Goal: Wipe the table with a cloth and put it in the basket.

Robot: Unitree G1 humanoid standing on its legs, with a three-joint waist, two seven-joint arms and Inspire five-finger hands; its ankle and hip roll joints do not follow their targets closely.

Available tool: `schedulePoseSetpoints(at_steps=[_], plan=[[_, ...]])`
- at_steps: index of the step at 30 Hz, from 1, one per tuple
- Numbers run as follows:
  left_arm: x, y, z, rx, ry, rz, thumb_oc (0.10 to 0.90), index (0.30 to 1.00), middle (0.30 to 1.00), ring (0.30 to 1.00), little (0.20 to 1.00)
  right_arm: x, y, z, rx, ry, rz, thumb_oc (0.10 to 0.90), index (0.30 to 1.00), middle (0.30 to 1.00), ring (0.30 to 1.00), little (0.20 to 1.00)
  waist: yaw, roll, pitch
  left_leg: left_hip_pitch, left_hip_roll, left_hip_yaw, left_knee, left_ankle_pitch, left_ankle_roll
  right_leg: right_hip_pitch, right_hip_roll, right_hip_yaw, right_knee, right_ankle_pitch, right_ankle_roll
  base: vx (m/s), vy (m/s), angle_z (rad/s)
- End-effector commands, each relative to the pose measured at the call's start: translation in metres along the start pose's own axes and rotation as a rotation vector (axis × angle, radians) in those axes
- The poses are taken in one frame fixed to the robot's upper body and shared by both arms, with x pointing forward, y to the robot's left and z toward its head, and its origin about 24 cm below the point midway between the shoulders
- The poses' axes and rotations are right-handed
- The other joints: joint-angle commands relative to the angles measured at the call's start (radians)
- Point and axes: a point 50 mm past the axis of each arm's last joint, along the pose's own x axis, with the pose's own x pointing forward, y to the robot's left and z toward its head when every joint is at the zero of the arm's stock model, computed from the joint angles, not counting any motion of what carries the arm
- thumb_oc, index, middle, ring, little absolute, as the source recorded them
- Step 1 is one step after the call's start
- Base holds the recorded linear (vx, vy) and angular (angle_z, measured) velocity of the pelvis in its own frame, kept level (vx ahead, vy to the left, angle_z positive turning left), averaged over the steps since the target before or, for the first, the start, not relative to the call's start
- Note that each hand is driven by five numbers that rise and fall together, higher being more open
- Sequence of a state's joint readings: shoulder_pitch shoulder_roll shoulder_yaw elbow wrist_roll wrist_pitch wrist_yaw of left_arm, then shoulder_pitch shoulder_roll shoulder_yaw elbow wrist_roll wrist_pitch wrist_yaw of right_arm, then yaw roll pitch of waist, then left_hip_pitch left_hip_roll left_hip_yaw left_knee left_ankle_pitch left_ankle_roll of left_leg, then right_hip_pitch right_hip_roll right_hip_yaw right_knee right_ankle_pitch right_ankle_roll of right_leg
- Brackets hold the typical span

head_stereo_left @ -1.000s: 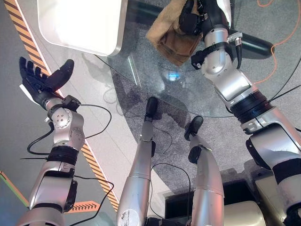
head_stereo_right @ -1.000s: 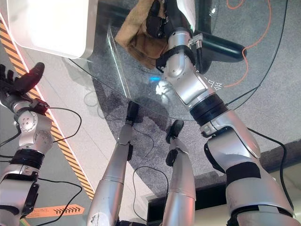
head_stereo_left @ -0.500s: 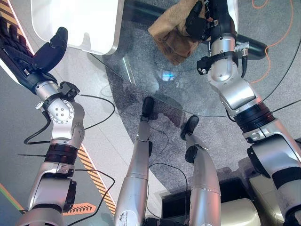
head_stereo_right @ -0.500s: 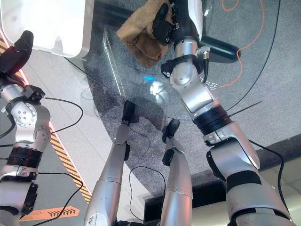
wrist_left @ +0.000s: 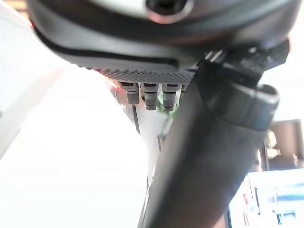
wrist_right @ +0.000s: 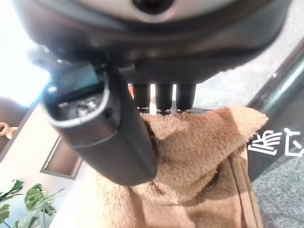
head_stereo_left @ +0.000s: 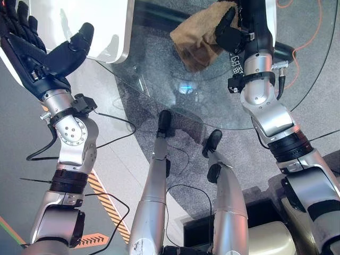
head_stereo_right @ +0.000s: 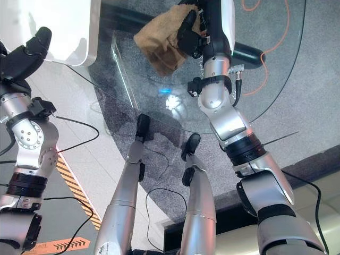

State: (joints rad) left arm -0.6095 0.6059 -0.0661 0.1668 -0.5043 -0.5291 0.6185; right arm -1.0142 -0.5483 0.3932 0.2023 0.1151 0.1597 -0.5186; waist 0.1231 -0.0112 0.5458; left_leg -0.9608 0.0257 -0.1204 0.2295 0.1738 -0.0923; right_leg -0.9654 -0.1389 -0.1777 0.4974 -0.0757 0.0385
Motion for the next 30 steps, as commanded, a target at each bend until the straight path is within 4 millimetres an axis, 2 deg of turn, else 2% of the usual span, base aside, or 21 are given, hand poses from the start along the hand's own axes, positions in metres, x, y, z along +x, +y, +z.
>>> schedulePoseSetpoints(at_steps=[1,13,24,30], plan=[[0.011,-0.020,0.048,-0.078,-0.260,-0.124,0.800,0.900,0.900,0.900,0.900,0.000,-0.028,0.068,0.100,-0.371,-0.077,0.100,0.300,0.300,0.300,0.200,-0.002,0.007,-0.026,0.044,-0.076,0.030,0.074,-0.097,0.081,0.071,0.048,0.019,-0.143,0.131,0.040,0.00,0.031,-0.05],[-0.008,-0.052,0.045,-0.088,-0.232,-0.365,0.800,0.900,0.900,0.900,0.900,-0.021,-0.034,0.080,0.144,-0.484,-0.008,0.100,0.300,0.300,0.300,0.200,-0.042,0.015,-0.026,0.049,-0.075,0.052,0.062,-0.089,0.083,0.055,0.052,0.044,-0.142,0.138,0.045,0.00,0.033,-0.04],[-0.017,-0.074,0.041,-0.140,-0.179,-0.510,0.800,0.900,0.900,0.900,0.900,-0.030,-0.036,0.089,0.183,-0.547,0.028,0.100,0.300,0.300,0.300,0.200,-0.066,0.016,-0.026,0.051,-0.070,0.067,0.060,-0.085,0.082,0.047,0.050,0.057,-0.143,0.147,0.052,0.00,0.017,-0.03],[-0.023,-0.092,0.038,-0.182,-0.136,-0.595,0.800,0.900,0.900,0.900,0.900,-0.033,-0.036,0.102,0.204,-0.608,0.051,0.100,0.300,0.300,0.300,0.200,-0.084,0.018,-0.026,0.058,-0.068,0.077,0.051,-0.081,0.081,0.044,0.052,0.070,-0.152,0.156,0.056,-0.01,0.029,-0.01]])
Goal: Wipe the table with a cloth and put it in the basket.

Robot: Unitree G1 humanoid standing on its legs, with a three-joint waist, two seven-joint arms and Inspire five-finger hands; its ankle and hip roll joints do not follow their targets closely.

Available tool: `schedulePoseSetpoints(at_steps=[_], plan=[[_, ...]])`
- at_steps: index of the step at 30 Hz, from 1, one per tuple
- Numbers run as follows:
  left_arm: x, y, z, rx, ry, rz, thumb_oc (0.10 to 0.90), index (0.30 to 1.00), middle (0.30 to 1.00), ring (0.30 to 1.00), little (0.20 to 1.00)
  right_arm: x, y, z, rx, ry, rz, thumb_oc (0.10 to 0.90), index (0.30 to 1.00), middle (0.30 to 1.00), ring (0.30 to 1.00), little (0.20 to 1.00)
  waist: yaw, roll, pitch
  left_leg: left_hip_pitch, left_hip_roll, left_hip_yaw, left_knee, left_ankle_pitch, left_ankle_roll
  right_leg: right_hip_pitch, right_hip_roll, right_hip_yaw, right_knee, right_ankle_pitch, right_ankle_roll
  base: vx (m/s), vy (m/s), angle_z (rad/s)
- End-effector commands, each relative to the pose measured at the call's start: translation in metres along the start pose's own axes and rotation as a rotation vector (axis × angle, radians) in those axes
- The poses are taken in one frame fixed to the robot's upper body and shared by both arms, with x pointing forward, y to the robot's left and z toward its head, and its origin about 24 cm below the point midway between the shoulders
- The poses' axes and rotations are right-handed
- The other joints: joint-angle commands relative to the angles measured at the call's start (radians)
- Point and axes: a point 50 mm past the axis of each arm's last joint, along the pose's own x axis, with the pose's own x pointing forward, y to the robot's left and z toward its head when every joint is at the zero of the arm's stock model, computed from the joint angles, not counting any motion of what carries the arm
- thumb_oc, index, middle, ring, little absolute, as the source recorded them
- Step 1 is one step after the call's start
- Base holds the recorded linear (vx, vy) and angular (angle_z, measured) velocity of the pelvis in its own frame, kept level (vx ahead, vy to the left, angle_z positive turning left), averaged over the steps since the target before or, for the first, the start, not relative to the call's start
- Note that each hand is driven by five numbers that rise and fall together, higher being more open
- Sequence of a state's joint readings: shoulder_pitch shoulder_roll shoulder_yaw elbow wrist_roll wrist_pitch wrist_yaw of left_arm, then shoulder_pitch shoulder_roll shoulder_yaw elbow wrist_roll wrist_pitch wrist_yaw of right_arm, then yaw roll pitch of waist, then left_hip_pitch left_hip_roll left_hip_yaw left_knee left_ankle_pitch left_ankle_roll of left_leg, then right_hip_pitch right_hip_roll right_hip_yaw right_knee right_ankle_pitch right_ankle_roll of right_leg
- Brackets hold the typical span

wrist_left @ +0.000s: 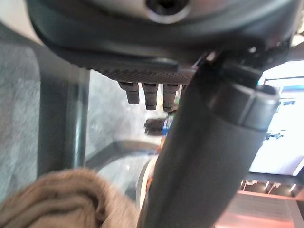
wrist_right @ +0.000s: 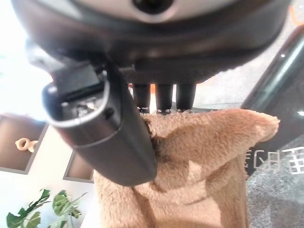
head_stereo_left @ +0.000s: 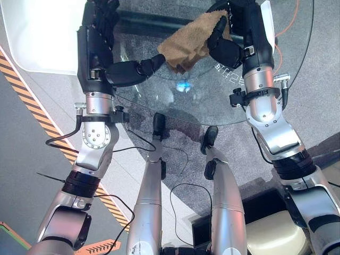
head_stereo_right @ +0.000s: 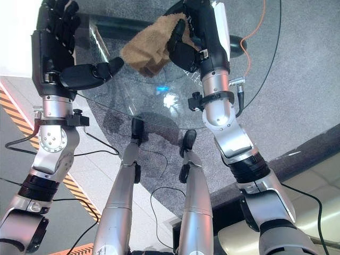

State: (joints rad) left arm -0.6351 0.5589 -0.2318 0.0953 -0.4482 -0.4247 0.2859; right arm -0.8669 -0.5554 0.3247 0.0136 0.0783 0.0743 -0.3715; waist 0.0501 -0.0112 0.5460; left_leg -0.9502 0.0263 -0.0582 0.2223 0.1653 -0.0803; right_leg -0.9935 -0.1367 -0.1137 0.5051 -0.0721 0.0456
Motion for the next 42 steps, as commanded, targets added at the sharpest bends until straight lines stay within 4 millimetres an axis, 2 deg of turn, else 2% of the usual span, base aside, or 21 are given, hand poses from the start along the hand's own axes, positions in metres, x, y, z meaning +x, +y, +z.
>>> schedulePoseSetpoints(at_steps=[1,17,42], plan=[[0.018,-0.024,0.051,-0.095,-0.266,-0.097,0.800,0.900,0.900,0.900,0.900,0.000,-0.027,0.095,0.097,-0.500,-0.064,0.100,0.300,0.300,0.300,0.200,-0.012,0.018,-0.026,0.049,-0.069,0.015,0.056,-0.072,0.069,0.073,0.050,0.007,-0.161,0.153,0.049,-0.01,0.032,-0.04],[0.023,-0.042,0.044,-0.104,-0.197,-0.166,0.800,0.900,0.900,0.900,0.900,-0.007,-0.025,0.120,0.173,-0.630,-0.019,0.100,0.300,0.300,0.300,0.200,-0.029,0.013,-0.026,0.060,-0.063,0.024,0.049,-0.070,0.068,0.081,0.051,0.016,-0.173,0.161,0.052,0.00,0.003,-0.01],[0.041,-0.062,0.038,-0.056,-0.153,-0.169,0.800,0.900,0.900,0.900,0.900,-0.007,-0.008,0.138,0.339,-0.670,0.124,0.100,0.300,0.300,0.300,0.200,-0.046,0.001,-0.026,0.082,-0.052,0.034,0.031,-0.061,0.060,0.103,0.058,0.024,-0.190,0.160,0.049,0.00,0.000,0.00]])
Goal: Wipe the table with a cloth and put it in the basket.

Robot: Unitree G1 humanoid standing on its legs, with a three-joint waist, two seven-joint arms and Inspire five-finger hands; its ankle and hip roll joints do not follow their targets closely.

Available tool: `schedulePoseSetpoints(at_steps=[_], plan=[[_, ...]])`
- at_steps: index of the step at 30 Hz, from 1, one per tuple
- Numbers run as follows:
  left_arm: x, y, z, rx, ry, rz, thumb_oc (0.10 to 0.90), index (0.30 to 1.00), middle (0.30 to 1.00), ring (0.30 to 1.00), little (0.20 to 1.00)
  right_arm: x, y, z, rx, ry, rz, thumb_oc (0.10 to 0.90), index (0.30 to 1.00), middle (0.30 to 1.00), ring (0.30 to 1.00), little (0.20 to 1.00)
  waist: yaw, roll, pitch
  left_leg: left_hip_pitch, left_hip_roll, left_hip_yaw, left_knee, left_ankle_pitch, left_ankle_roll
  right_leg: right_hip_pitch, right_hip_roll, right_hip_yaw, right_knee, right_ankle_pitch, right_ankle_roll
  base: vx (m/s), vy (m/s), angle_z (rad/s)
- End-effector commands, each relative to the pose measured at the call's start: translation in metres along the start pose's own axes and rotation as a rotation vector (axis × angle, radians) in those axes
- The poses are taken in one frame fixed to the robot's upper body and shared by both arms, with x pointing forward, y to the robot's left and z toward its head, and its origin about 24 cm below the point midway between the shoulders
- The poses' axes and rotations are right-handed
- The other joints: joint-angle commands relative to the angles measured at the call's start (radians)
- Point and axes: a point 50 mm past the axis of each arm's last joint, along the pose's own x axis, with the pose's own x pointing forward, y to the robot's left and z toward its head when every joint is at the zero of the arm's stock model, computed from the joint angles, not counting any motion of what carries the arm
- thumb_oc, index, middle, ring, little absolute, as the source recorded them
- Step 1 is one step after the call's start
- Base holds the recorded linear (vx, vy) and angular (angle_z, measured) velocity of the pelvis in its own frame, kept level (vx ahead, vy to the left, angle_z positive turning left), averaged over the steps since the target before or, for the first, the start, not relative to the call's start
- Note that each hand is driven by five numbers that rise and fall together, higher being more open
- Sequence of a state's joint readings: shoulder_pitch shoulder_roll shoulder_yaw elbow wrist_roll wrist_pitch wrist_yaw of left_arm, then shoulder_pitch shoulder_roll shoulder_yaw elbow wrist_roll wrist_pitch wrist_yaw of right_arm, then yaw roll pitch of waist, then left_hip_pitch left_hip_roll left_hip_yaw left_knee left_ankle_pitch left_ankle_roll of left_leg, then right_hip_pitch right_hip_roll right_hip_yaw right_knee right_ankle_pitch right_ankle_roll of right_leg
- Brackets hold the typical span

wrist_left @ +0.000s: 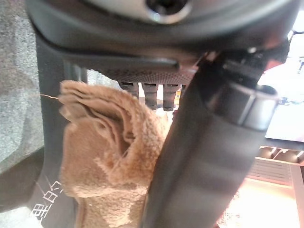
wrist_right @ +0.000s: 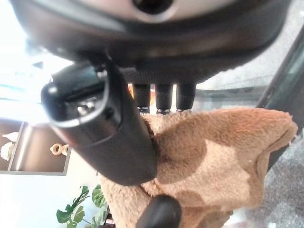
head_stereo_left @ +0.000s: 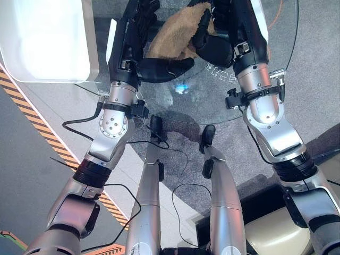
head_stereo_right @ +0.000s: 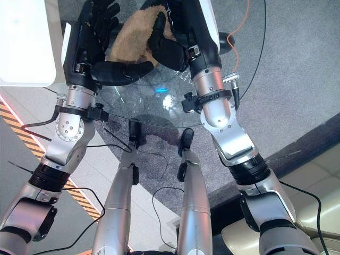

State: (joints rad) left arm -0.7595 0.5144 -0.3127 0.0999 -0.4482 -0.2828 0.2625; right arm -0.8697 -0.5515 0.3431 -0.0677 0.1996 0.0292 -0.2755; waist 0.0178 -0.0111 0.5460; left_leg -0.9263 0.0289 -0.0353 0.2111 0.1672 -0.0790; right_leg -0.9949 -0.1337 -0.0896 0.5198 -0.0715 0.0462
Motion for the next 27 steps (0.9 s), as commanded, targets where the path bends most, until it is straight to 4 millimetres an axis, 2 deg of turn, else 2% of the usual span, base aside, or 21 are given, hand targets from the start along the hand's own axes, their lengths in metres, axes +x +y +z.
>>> schedulePoseSetpoints(at_steps=[1,15,27], plan=[[0.022,-0.025,0.040,-0.017,-0.214,-0.060,0.800,0.900,0.900,0.900,0.900,0.004,0.000,0.118,0.151,-0.600,0.041,0.100,0.300,0.300,0.300,0.200,-0.015,0.000,-0.026,0.059,-0.054,0.011,0.042,-0.063,0.058,0.105,0.055,0.000,-0.205,0.159,0.048,0.00,0.000,0.00],[0.031,-0.035,0.036,0.023,-0.183,-0.077,0.800,0.900,0.900,0.900,0.900,0.008,0.004,0.121,0.254,-0.590,0.075,0.100,0.300,0.300,0.300,0.200,-0.022,-0.009,-0.026,0.065,-0.049,0.011,0.045,-0.064,0.054,0.116,0.060,0.005,-0.208,0.155,0.046,0.00,0.000,0.00],[0.036,-0.033,0.034,0.049,-0.175,-0.065,0.800,0.900,0.900,0.900,0.900,0.007,0.004,0.119,0.397,-0.586,0.116,0.100,0.300,0.300,0.300,0.200,-0.026,-0.014,-0.026,0.069,-0.047,0.012,0.050,-0.068,0.052,0.118,0.059,0.006,-0.204,0.155,0.048,0.00,0.000,0.00]])
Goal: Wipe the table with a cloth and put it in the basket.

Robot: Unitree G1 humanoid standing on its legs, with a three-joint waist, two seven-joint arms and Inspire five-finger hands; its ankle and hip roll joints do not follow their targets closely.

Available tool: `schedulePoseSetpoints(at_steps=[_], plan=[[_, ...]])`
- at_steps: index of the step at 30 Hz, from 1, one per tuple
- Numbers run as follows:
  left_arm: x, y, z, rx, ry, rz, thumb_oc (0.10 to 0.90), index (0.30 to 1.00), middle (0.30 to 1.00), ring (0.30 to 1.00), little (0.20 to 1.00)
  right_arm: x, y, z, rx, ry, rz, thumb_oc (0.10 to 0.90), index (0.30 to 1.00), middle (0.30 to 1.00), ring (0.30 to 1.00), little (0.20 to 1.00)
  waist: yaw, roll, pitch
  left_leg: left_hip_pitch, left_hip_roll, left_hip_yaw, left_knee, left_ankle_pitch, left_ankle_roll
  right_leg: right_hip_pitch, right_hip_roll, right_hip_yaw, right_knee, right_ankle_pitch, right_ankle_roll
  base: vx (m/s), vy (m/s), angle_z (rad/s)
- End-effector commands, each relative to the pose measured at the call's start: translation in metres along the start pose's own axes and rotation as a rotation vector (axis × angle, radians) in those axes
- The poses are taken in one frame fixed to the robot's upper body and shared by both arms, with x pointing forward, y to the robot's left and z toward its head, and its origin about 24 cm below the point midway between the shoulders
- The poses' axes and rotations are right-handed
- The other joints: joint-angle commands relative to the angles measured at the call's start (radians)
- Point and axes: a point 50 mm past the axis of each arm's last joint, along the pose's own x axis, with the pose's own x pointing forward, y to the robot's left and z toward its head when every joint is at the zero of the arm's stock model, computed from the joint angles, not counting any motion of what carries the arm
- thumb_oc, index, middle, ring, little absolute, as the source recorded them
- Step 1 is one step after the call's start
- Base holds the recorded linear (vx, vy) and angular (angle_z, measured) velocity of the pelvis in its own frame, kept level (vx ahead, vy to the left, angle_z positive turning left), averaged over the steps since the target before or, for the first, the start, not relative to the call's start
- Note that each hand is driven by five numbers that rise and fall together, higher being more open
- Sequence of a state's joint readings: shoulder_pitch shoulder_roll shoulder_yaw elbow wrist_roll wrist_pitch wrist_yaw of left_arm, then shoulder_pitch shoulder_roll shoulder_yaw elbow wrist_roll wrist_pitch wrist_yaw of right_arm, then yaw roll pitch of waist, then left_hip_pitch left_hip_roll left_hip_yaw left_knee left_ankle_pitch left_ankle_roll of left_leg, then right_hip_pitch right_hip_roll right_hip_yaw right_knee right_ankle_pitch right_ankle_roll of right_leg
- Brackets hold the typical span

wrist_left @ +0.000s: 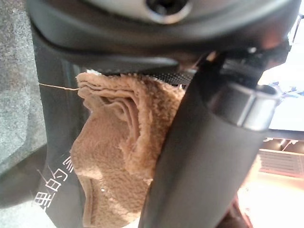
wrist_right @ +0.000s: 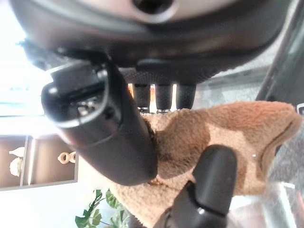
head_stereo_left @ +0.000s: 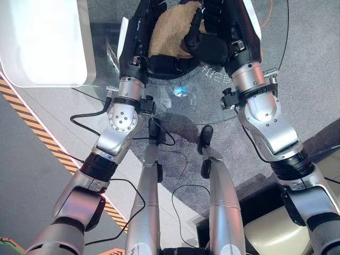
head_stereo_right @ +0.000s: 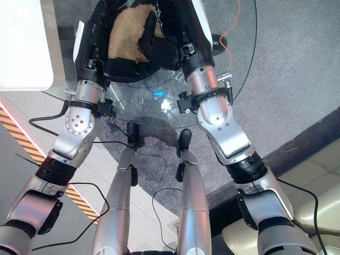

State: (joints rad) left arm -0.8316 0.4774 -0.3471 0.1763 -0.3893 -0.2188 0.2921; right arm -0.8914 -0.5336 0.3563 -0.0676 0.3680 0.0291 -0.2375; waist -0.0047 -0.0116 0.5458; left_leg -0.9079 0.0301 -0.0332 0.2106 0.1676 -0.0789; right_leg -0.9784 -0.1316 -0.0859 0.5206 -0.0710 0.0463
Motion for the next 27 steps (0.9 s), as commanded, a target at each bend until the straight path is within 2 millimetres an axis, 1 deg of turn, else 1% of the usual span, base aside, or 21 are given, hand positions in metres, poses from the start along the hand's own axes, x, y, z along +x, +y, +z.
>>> schedulePoseSetpoints(at_steps=[1,13,20,27], plan=[[0.022,-0.018,0.046,-0.008,-0.233,-0.056,0.800,0.900,0.900,0.900,0.900,0.000,0.015,0.116,0.219,-0.608,0.116,0.100,0.300,0.300,0.300,0.200,-0.004,-0.014,-0.026,0.051,-0.047,0.011,0.050,-0.068,0.051,0.103,0.056,0.001,-0.206,0.155,0.048,0.00,0.000,0.00],[0.022,-0.016,0.043,0.000,-0.226,-0.048,0.800,0.900,0.900,0.900,0.900,-0.003,0.014,0.121,0.288,-0.650,0.147,0.100,0.300,0.300,0.300,0.200,-0.004,-0.018,-0.026,0.050,-0.046,0.008,0.053,-0.071,0.052,0.104,0.056,0.001,-0.204,0.153,0.048,0.00,0.000,0.00],[0.022,-0.014,0.042,0.008,-0.221,-0.044,0.800,0.900,0.900,0.900,0.900,-0.004,0.012,0.126,0.285,-0.678,0.137,0.100,0.300,0.300,0.300,0.200,-0.002,-0.022,-0.026,0.050,-0.045,0.005,0.056,-0.072,0.051,0.105,0.056,0.001,-0.203,0.153,0.047,0.00,0.000,0.00],[0.023,-0.009,0.039,0.008,-0.204,-0.033,0.800,0.900,0.900,0.900,0.900,-0.004,0.011,0.134,0.227,-0.723,0.154,0.100,0.300,0.300,0.300,0.200,-0.002,-0.025,-0.026,0.053,-0.043,0.006,0.062,-0.075,0.051,0.109,0.058,0.003,-0.200,0.151,0.046,0.00,0.000,0.00]])
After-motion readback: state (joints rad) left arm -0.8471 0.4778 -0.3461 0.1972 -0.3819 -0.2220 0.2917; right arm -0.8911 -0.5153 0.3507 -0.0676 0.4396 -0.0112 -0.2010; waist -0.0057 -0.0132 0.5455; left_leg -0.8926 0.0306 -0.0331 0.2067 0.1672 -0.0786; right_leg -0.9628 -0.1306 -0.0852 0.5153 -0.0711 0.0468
